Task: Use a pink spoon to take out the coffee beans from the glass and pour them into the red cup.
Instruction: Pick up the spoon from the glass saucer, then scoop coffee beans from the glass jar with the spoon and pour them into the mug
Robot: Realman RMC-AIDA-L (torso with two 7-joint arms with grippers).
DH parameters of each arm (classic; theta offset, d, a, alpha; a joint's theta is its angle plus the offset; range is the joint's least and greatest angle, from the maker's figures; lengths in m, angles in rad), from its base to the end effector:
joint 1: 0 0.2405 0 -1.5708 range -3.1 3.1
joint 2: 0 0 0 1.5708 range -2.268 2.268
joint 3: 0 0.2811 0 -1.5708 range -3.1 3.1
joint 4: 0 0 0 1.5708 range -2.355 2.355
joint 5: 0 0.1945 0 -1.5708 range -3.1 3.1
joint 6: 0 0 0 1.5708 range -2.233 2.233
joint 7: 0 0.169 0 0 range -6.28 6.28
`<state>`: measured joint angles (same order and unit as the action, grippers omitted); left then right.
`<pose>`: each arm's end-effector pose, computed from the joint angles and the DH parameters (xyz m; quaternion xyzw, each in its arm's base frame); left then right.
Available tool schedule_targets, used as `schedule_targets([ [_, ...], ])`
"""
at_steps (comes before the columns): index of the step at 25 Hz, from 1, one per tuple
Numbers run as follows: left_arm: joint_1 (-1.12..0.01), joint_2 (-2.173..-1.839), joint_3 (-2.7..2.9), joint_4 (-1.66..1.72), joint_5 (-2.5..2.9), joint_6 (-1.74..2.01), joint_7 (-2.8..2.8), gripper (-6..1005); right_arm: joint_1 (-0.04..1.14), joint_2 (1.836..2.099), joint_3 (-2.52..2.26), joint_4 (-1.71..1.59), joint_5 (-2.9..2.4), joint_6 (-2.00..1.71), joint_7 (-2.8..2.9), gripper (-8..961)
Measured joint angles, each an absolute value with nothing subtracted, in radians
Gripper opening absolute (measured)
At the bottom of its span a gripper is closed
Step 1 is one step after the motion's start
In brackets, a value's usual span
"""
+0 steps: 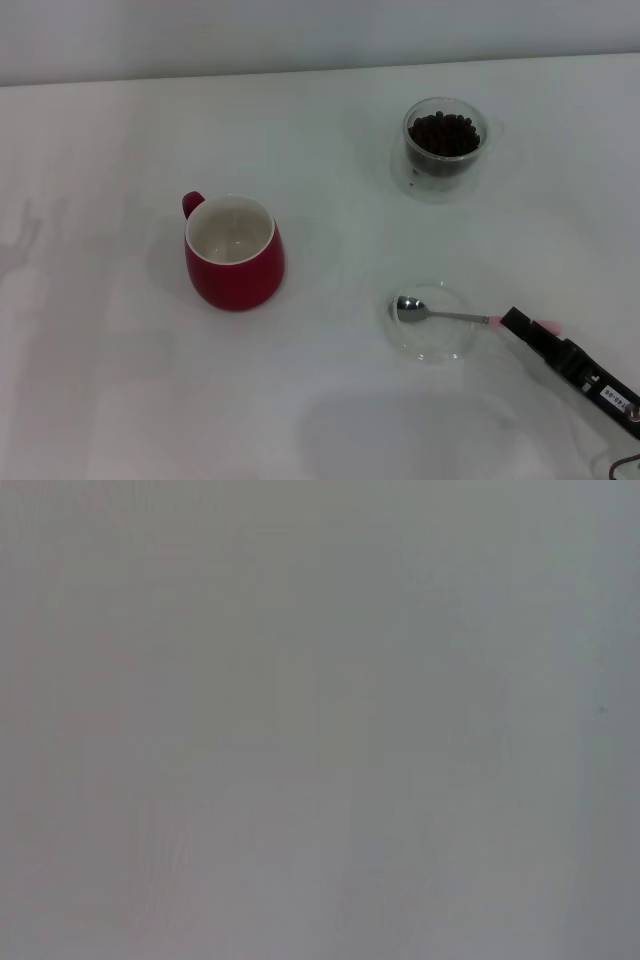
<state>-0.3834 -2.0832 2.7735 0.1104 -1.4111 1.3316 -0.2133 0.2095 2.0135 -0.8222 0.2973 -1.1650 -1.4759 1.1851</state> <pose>-0.3543 0.3261 -0.0015 -0.6405 -0.2568 -0.3363 0.6409 0.3745 0.1885 -0.0757 -0.5841 0.6314 0.4382 0.2611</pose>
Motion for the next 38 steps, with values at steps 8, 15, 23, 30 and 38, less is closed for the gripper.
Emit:
schedule_targets([
  [8,-0.383,-2.083,2.771,0.110,-1.411,1.332,-0.213,890,0.210,2.012,-0.815,0.297,-1.165,-1.476,1.195,163],
  [15,-0.386,-2.083,2.769,0.110,-1.411,1.332,-0.213,891,0.207,2.008,-0.824,0.272,-1.170,-1.521,1.239,158],
  [23,-0.384,-2.082,2.767,0.110,-1.414,1.332,-0.213,890,0.194,2.002,-0.844,0.192,-1.170,-1.579,1.292,146],
  [30,-0.384,-2.082,2.767,0.110,-1.416,1.331,-0.212,890,0.241,2.004,-0.821,-0.003,-1.137,-1.631,1.319,145],
  [38,-0.382,-2.082,2.767,0.110,-1.417,1.325,-0.212,891,0.391,2.000,-0.843,-0.300,-1.140,-1.474,1.335,145],
])
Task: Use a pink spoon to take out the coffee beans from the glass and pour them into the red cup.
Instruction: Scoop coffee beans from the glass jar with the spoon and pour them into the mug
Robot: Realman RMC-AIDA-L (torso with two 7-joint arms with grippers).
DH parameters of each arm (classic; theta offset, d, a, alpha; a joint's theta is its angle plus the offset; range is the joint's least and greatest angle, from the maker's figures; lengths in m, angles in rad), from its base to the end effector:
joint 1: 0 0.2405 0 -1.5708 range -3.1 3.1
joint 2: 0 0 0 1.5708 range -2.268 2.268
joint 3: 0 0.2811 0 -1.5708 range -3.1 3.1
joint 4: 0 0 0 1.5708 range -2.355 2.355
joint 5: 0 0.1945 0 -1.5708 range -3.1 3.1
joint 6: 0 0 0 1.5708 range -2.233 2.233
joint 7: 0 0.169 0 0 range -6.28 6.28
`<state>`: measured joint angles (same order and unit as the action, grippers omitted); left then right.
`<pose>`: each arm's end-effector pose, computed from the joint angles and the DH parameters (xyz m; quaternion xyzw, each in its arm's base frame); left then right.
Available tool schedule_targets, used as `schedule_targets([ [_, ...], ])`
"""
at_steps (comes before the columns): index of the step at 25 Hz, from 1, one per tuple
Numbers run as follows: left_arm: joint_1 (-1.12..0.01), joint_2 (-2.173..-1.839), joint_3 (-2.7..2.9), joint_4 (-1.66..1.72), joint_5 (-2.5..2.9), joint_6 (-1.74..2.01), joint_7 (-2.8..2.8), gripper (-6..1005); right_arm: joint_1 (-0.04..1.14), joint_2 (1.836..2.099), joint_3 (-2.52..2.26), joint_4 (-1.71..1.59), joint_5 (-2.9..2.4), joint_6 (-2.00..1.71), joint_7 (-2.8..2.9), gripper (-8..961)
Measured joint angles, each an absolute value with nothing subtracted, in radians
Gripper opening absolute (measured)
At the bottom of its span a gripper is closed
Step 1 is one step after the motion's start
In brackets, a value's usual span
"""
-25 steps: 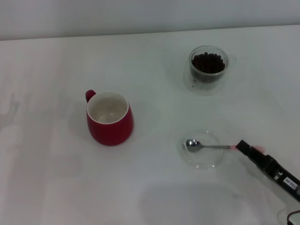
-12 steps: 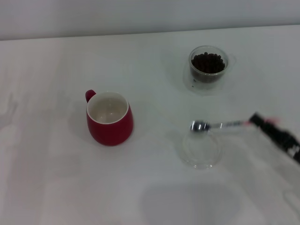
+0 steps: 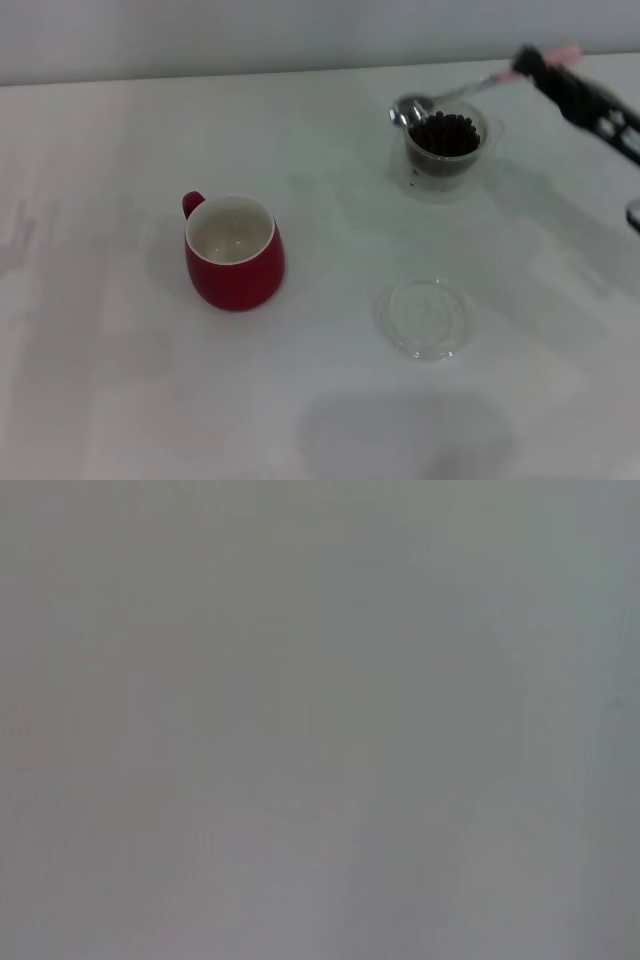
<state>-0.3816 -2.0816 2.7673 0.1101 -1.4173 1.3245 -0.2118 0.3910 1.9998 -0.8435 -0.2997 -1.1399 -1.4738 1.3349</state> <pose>-0.3574 0.3259 0.0003 -0.6366 -0.2605 -0.3327 0.6451 0.3019 0.3389 0.0228 -0.7311 0.3710 0.5009 0.2773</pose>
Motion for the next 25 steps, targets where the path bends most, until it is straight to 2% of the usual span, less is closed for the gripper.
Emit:
schedule_targets([
  [5,-0.378,-2.084,2.767,0.111,-1.417,1.307,-0.214,891,0.425,1.996,-0.920,-0.534,-1.223,-1.268,1.389,145],
  [12,-0.368,-2.085,2.767,0.112,-1.417,1.304,-0.218,890,0.403,1.998,-0.930,-0.760,-1.386,-1.154,1.482,144],
  [16,-0.368,-2.084,2.767,0.112,-1.417,1.304,-0.218,890,0.389,1.994,-0.927,-0.818,-1.476,-1.140,1.528,144],
  [25,-0.373,-2.083,2.767,0.112,-1.419,1.304,-0.218,891,0.390,2.000,-0.939,-0.836,-1.567,-1.053,1.539,144],
])
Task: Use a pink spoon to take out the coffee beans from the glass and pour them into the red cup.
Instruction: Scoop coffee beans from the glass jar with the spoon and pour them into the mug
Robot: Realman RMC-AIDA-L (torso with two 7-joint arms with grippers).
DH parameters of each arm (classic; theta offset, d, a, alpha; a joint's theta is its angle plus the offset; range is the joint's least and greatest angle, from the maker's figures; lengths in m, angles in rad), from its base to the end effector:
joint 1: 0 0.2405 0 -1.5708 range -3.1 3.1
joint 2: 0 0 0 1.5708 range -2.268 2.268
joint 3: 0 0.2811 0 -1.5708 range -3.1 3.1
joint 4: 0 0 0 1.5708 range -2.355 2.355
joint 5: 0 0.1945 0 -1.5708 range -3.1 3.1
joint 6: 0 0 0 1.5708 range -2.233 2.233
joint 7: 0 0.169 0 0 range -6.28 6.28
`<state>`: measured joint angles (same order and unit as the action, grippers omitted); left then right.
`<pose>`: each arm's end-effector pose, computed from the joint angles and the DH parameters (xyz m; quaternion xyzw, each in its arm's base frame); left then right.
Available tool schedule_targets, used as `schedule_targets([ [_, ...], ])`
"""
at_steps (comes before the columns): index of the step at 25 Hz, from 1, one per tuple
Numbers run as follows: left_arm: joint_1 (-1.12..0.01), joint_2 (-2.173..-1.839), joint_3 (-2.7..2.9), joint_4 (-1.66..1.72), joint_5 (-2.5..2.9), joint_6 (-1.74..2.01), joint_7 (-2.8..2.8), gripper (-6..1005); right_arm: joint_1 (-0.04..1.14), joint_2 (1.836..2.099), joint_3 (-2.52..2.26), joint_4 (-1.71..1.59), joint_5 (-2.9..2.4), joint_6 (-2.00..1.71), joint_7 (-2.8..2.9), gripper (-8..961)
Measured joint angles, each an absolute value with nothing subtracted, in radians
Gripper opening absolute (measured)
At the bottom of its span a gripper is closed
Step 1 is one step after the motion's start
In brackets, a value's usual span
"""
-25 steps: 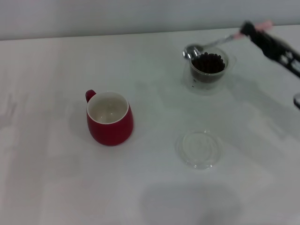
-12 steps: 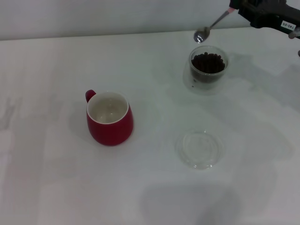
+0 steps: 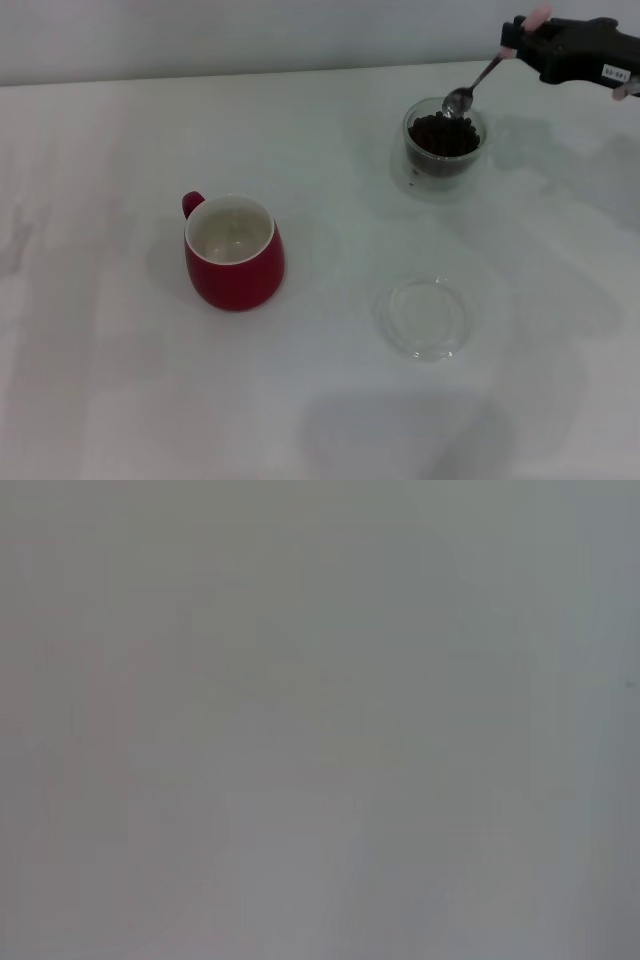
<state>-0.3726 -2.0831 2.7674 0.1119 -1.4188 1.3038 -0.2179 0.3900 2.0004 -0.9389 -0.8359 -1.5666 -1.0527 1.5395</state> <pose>-0.3625 0.3228 -0.0026 -0.6358 -0.2738 -0.3258 0.6439 0.2978 0.3966 0.0493 -0.8391 0.2896 0.2606 0.3797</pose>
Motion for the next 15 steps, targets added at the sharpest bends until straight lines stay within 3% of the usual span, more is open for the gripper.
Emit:
schedule_targets([
  [15,-0.370,-2.083,2.766,0.112,-1.419,1.296,-0.218,891,0.388,2.002,-1.006,-0.811,-1.603,-0.995,1.537,144],
])
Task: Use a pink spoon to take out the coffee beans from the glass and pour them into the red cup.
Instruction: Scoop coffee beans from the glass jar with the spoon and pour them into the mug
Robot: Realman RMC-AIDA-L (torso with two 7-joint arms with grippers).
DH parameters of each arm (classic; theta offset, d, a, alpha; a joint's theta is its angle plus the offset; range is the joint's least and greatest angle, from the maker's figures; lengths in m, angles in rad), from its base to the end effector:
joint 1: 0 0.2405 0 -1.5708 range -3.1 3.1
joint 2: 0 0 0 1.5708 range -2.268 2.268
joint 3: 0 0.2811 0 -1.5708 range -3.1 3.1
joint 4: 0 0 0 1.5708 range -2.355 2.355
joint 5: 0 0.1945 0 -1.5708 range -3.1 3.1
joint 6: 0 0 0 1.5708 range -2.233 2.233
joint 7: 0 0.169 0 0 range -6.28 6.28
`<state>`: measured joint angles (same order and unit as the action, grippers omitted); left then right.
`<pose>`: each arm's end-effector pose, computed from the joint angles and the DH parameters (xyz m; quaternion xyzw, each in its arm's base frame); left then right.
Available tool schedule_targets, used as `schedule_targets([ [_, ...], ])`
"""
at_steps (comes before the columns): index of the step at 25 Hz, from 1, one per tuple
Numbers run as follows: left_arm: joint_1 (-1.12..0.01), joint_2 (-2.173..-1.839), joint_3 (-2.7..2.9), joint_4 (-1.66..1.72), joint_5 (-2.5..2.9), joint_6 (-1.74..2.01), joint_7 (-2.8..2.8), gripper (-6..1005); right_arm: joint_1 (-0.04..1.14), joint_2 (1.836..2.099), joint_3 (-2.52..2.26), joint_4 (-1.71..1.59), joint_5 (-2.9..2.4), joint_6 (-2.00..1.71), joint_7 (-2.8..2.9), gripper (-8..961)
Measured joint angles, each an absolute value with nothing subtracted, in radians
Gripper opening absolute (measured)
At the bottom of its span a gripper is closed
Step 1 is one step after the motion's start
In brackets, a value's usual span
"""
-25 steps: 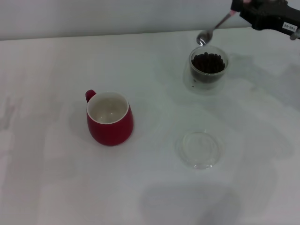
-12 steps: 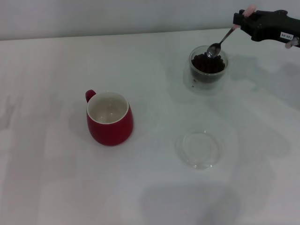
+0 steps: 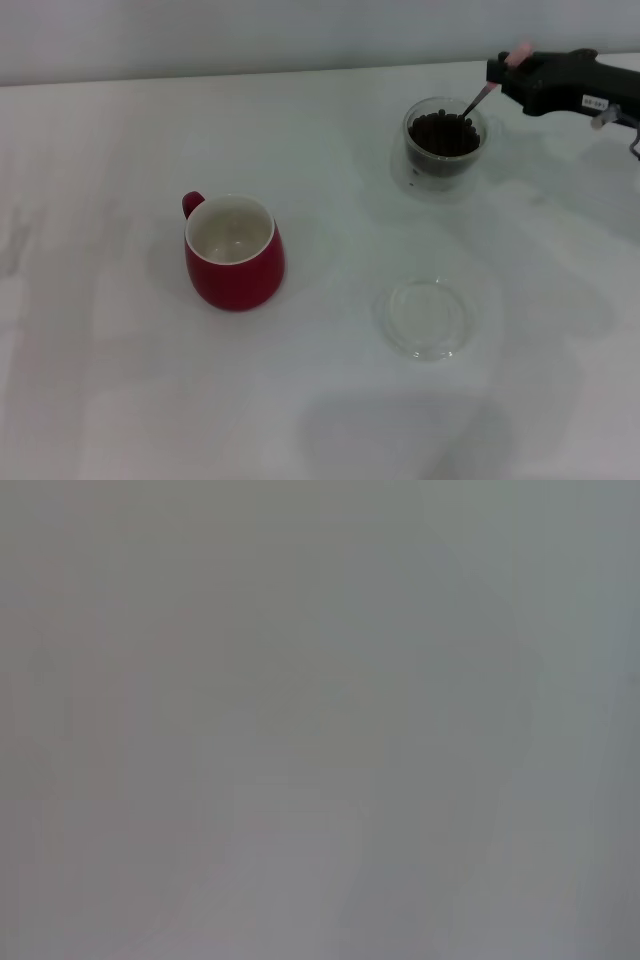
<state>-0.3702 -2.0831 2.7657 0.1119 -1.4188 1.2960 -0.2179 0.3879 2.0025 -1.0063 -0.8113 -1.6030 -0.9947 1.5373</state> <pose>-0.3645 0.3221 -0.0032 -0.6355 -0.2775 -0.3225 0.6443 0.3070 0.3941 0.0297 -0.8512 0.2968 0.2205 0.3724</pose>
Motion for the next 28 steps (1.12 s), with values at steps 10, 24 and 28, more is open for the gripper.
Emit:
schedule_targets([
  [10,-0.368,-2.083,2.767,0.112,-1.419,1.281,-0.218,890,0.388,2.007,-1.018,-0.785,-1.604,-0.994,1.603,144],
  [24,-0.368,-2.083,2.770,0.112,-1.416,1.279,-0.217,890,0.391,1.996,-1.013,-0.768,-1.605,-0.992,1.832,144],
  [28,-0.369,-2.083,2.768,0.112,-1.415,1.279,-0.216,890,0.395,1.993,-1.012,-0.762,-1.605,-0.991,1.890,144],
])
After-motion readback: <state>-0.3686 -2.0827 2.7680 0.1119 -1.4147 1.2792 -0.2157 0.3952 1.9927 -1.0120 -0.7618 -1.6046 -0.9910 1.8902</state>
